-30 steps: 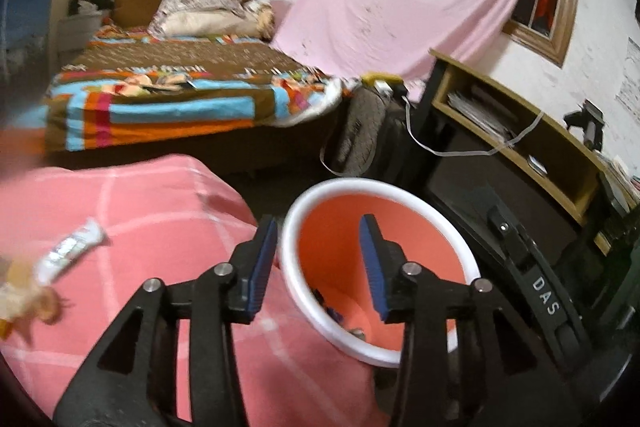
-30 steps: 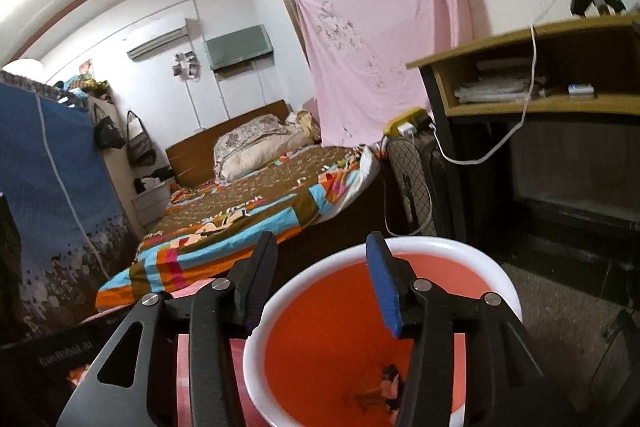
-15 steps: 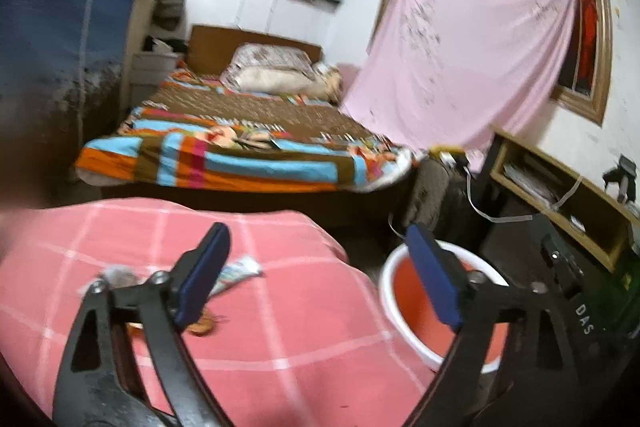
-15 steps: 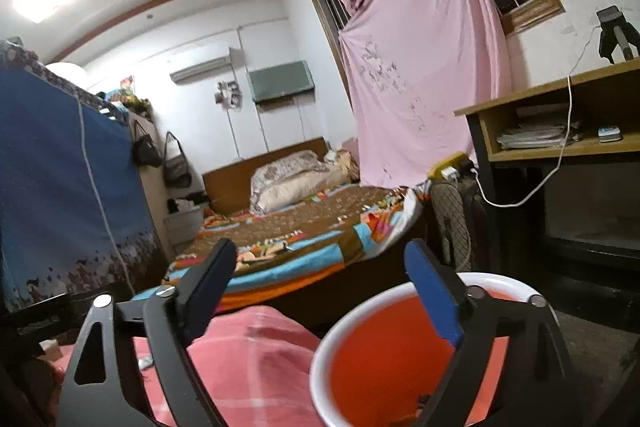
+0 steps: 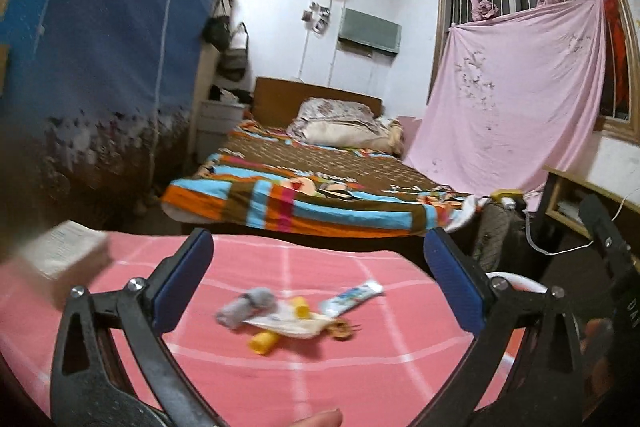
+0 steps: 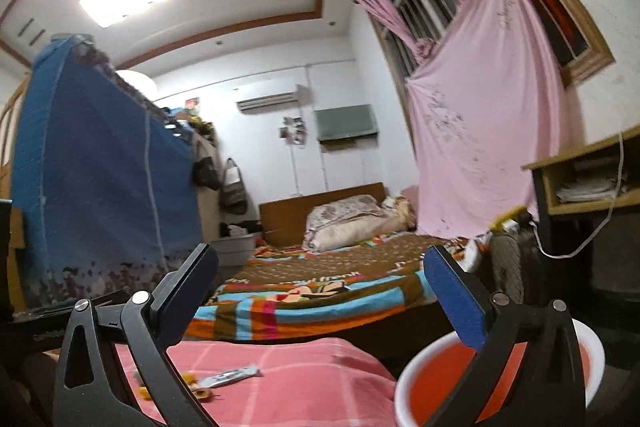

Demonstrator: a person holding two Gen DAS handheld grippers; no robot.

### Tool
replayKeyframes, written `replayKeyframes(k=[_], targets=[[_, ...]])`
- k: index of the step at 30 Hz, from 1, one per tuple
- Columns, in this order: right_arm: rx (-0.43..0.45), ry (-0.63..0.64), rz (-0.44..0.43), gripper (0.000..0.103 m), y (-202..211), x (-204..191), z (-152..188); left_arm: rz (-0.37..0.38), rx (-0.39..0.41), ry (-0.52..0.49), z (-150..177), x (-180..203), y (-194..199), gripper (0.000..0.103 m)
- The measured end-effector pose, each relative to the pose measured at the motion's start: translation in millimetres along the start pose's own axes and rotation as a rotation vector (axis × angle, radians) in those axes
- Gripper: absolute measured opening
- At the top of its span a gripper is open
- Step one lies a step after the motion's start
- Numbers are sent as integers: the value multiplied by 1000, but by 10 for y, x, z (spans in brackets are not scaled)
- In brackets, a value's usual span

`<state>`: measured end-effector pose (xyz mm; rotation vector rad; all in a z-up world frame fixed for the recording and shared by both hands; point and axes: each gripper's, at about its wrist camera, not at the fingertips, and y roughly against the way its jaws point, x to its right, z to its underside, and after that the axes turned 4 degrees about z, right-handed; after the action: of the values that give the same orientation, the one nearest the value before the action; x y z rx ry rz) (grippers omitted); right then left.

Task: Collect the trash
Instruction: 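Move both open tools back over the table toward the remaining trash, then grasp the grey rolled item with the left tool while the right tool grasps the brown ring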

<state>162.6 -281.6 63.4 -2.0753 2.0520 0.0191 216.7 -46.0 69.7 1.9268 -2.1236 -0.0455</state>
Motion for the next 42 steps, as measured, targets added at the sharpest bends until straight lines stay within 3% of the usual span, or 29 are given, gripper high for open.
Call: replayKeyframes(k=[7,12,19,28,31,35,42], targets=[[8,44,-78,103,-60,-216,72,-87,64,-73,-9,-274,161,88],[-43,89,-129,103,-203,-368,157,-125,76,-115,6,-423,170,88],[-127,123,-175,103,-344,-451,247,-95,-8,-63,101,-679,71,88],[-374,211,-216,103,-707,-680,469,-73,-142,-39,184,-706,-144,86],[-433,221,-229,99,-784,-721,528,-62,-207,-24,214,-731,-261,77],[-516,235,-250,84,-871,-772,622,-38,-318,5,263,-774,-465,54],[-766,286,-319,57,-1114,-943,931,4,-469,52,373,-812,-755,28]])
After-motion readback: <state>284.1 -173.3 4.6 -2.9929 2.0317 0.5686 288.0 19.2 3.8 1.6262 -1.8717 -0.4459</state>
